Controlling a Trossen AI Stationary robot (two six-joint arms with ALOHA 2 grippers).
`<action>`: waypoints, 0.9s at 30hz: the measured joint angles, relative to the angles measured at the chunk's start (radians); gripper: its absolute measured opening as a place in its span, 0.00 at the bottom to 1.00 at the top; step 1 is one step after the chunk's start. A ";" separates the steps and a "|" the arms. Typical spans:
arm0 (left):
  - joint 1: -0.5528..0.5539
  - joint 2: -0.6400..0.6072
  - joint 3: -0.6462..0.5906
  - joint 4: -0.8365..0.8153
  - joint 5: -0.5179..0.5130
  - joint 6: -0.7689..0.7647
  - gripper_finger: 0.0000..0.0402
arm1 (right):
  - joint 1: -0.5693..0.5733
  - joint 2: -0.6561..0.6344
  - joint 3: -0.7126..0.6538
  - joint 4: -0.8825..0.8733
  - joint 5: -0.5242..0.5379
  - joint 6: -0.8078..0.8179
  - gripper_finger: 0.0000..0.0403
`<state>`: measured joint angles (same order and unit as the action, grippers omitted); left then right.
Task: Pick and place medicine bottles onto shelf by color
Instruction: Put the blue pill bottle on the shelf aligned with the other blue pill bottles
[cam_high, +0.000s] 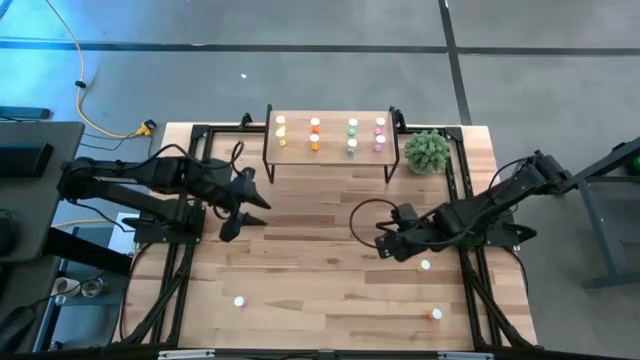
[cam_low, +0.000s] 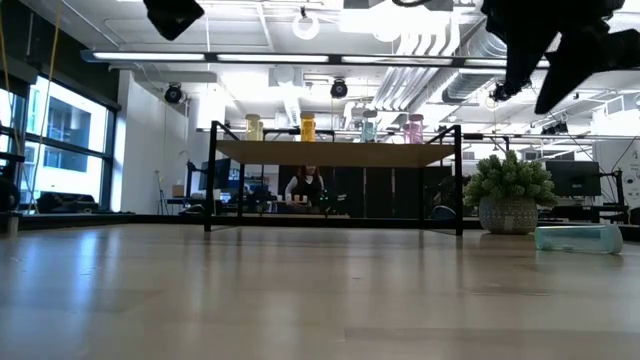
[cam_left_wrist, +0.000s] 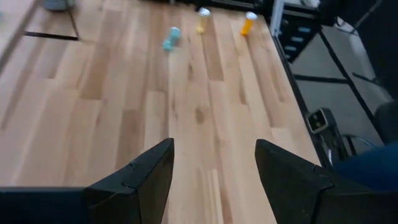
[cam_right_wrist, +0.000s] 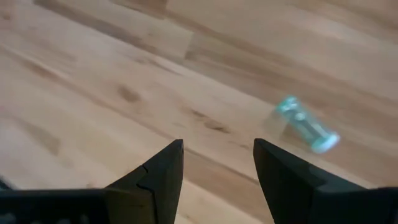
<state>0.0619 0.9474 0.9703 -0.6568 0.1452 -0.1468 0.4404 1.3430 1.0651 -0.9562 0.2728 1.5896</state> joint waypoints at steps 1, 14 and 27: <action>-0.011 0.000 0.000 -0.004 0.000 -0.002 0.53 | -0.004 0.000 0.000 -0.019 0.000 -0.001 0.46; -0.046 0.009 0.000 0.061 -0.074 -0.018 0.53 | -0.139 -0.003 0.000 -0.094 -0.096 -0.535 0.46; -0.042 0.012 0.000 0.110 -0.090 -0.034 0.53 | -0.214 0.048 0.000 -0.093 -0.214 -0.952 0.46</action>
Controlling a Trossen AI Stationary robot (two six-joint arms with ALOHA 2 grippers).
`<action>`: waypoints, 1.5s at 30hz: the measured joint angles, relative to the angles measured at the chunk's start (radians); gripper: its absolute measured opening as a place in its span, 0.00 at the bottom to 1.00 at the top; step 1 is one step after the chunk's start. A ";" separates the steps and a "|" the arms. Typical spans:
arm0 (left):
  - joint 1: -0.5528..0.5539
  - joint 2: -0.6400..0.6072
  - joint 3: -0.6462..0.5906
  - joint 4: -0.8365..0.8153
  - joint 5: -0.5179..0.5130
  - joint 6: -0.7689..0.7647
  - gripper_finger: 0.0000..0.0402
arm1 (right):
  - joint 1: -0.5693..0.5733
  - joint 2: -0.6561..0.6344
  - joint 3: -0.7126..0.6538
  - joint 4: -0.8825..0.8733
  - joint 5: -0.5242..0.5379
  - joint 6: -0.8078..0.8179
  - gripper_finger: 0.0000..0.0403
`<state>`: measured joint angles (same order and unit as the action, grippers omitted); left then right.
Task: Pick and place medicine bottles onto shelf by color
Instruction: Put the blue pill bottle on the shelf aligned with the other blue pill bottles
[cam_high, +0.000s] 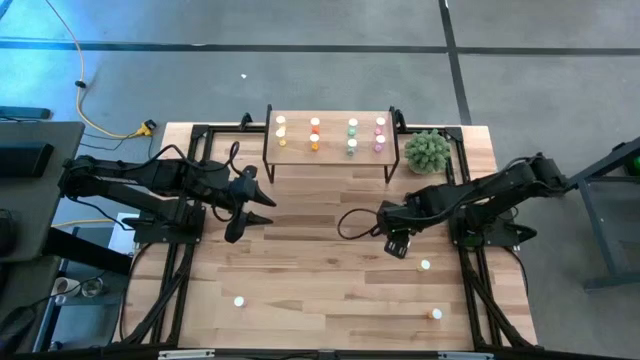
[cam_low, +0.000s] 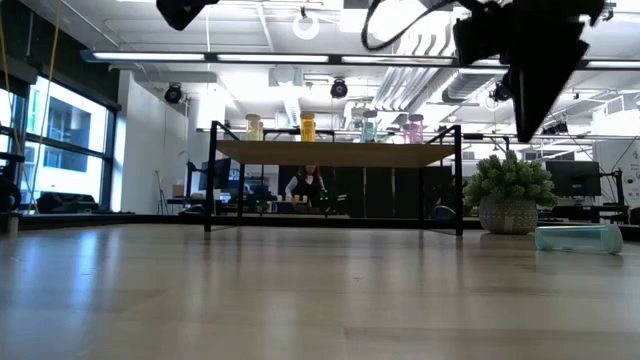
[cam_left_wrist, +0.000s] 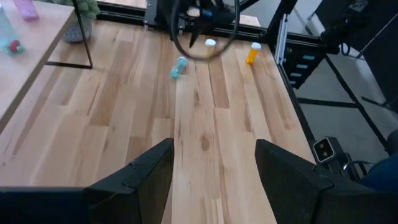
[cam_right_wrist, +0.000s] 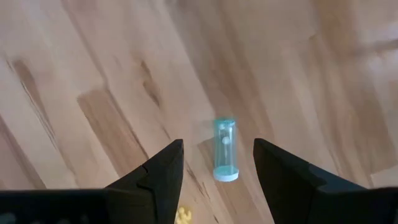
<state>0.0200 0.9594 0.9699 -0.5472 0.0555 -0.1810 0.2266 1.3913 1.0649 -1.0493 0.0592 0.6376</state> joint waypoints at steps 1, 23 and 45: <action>0.000 0.004 0.000 0.002 0.000 0.000 0.53 | 0.000 0.019 0.000 0.000 -0.014 -0.016 0.46; 0.000 0.006 0.000 -0.001 -0.045 -0.002 0.53 | -0.077 0.291 0.000 -0.009 -0.184 -0.125 0.46; 0.000 0.006 0.000 -0.001 -0.111 -0.003 0.53 | -0.122 0.324 -0.132 0.128 -0.246 -0.149 0.42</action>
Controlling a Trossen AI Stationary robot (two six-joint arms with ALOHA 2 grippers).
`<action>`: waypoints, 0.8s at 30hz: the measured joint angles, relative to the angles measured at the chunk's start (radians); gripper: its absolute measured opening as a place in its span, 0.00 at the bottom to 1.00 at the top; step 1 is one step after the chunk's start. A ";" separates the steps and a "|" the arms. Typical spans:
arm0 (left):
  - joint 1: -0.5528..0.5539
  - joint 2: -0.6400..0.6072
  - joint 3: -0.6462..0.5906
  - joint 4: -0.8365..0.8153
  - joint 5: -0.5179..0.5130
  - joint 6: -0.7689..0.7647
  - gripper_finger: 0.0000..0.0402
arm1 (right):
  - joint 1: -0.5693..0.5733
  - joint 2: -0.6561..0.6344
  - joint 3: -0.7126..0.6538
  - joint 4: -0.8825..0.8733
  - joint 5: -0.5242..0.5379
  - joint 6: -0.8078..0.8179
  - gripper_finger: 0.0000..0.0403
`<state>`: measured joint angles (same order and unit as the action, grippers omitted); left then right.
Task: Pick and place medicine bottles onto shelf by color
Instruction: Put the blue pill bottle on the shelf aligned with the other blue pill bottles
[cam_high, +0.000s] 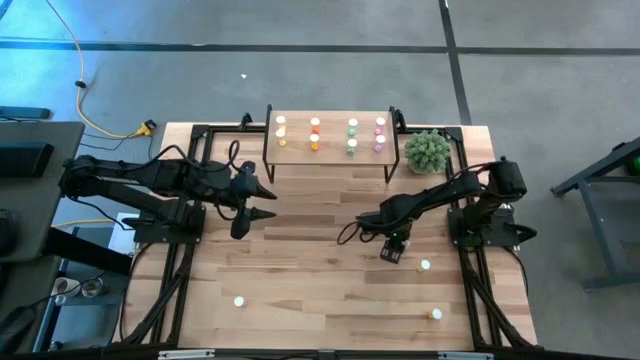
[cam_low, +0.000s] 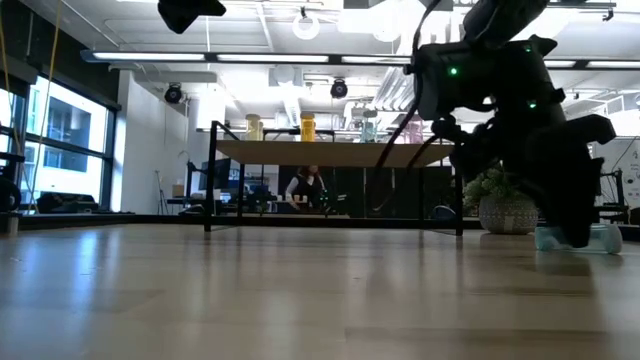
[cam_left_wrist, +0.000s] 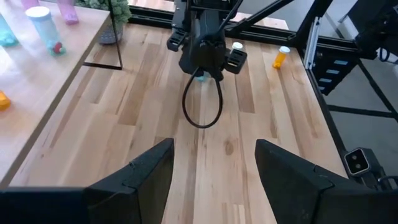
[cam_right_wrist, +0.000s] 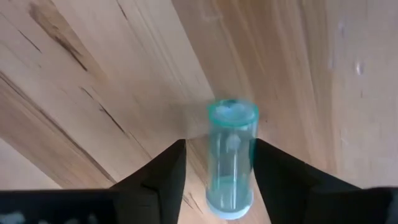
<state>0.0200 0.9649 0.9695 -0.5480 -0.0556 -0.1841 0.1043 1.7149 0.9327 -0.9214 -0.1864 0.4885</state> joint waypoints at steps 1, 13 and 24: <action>0.000 0.000 0.000 0.000 -0.001 -0.003 0.53 | 0.000 0.000 0.000 0.004 0.000 -0.001 0.40; 0.000 0.000 0.000 0.000 0.000 -0.017 0.53 | 0.000 0.000 0.001 0.024 -0.015 0.011 0.19; -0.001 0.000 0.000 -0.002 0.019 0.020 0.53 | 0.000 -0.002 0.001 0.310 -0.292 0.191 0.19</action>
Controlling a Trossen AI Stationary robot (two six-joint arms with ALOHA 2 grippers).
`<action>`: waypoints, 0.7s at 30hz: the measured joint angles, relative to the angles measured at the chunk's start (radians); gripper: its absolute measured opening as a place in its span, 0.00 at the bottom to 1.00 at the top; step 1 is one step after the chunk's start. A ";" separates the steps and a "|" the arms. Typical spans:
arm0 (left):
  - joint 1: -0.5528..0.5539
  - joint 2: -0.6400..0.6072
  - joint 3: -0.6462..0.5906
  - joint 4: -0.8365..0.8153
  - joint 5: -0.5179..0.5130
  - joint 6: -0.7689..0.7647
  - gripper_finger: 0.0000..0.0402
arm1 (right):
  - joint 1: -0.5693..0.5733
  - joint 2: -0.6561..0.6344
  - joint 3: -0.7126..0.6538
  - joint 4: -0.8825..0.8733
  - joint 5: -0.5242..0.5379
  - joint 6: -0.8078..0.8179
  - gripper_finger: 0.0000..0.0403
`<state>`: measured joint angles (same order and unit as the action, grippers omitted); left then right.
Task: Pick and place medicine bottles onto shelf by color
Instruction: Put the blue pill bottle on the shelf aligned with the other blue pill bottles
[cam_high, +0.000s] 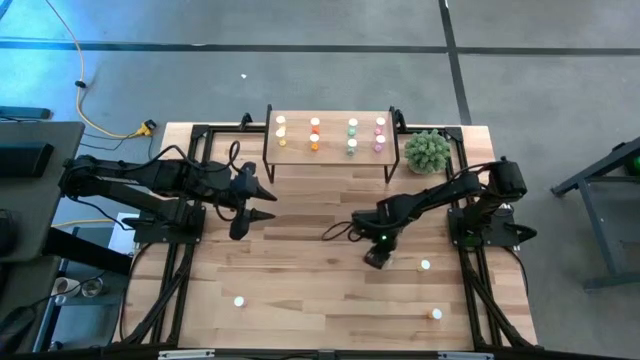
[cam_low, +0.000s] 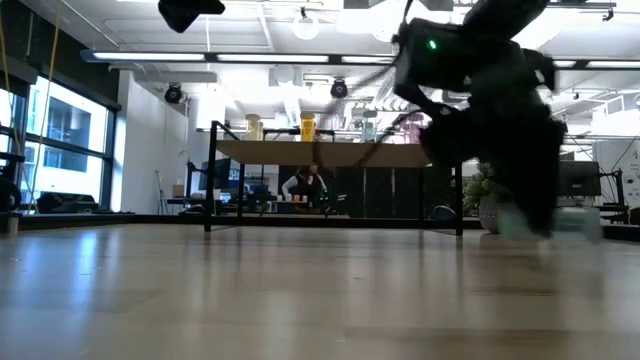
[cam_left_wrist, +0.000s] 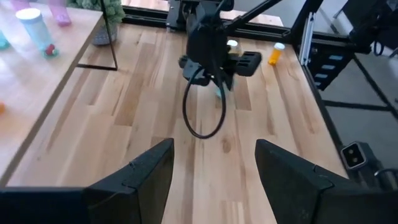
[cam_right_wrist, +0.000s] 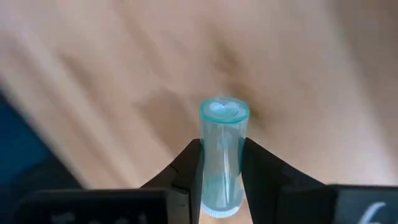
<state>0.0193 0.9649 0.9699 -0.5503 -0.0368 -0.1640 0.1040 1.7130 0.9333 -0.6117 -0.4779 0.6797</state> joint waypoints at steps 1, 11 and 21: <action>0.000 0.000 0.000 -0.001 0.000 0.016 0.53 | 0.000 0.000 0.000 0.050 -0.026 0.033 0.19; 0.000 0.000 0.000 -0.002 0.016 0.158 0.53 | 0.000 0.000 0.001 0.672 -0.133 0.570 0.19; -0.036 0.000 0.000 0.001 0.062 0.370 0.53 | 0.000 -0.002 0.002 1.230 0.114 1.113 0.18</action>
<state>-0.0166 0.9649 0.9699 -0.5492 0.0256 0.2059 0.1040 1.7115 0.9356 0.6185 -0.3634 1.7928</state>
